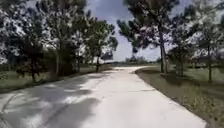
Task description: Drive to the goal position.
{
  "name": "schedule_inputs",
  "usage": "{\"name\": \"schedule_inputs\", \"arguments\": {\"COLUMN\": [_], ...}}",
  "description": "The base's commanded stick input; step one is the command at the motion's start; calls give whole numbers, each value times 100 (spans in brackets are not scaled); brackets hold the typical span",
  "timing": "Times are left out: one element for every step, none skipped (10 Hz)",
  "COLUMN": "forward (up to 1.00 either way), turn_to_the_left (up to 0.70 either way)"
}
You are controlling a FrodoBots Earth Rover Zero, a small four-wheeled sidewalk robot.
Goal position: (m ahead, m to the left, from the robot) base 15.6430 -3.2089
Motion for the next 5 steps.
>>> {"name": "schedule_inputs", "arguments": {"forward": [70,70,70,70,70], "turn_to_the_left": [0,0,0,0,0]}}
